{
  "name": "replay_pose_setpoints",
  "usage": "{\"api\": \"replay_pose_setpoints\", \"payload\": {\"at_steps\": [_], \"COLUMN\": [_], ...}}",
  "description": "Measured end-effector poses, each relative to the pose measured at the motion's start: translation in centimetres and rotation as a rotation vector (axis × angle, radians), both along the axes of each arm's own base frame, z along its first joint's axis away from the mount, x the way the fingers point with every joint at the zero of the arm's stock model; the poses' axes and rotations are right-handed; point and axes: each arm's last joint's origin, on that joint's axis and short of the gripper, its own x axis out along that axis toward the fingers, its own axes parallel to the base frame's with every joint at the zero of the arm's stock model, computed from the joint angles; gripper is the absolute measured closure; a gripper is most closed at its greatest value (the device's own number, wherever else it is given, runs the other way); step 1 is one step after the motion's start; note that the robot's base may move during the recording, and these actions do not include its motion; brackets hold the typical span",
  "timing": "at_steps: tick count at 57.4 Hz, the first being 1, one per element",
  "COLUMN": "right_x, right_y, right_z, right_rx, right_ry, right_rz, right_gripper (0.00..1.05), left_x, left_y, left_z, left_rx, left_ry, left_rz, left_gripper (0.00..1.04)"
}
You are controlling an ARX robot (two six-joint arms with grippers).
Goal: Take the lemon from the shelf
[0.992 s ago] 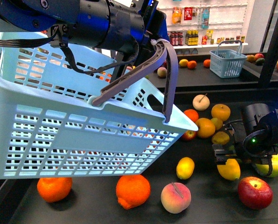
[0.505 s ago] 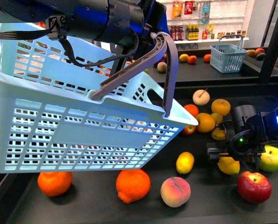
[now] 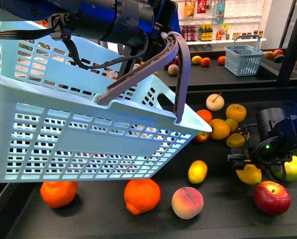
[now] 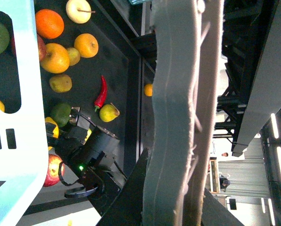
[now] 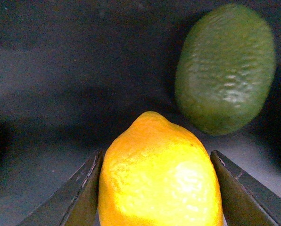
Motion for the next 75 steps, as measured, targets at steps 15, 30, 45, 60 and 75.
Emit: {"api": "replay_pose_setpoints", "payload": {"at_steps": [15,30,45,60,75], "right_x": [-2.4,-4.9,-5.8,-6.9,-8.3], "right_y": [-2.1,-1.4,6.0,12.0,15.4], "right_z": [10.1,22.9,26.4,25.0,23.1], "right_rx": [0.062,0.209,0.417,0.504,0.549], "right_ry": [-0.2,-0.425,-0.437,-0.38,-0.322], "right_rz": [-0.025,0.009,0.156,0.236,0.279], "right_gripper": [0.43,0.43,0.43,0.43,0.43], "left_x": [0.0,0.0,0.0,0.0,0.1], "left_y": [0.0,0.0,0.0,0.0,0.1], "left_z": [0.0,0.0,0.0,0.0,0.0], "left_rx": [0.0,0.0,0.0,0.0,0.002], "left_ry": [0.0,0.0,0.0,0.0,-0.001], "left_rz": [0.0,-0.001,0.0,0.0,0.011], "left_gripper": [0.96,0.96,0.96,0.96,0.96]}}
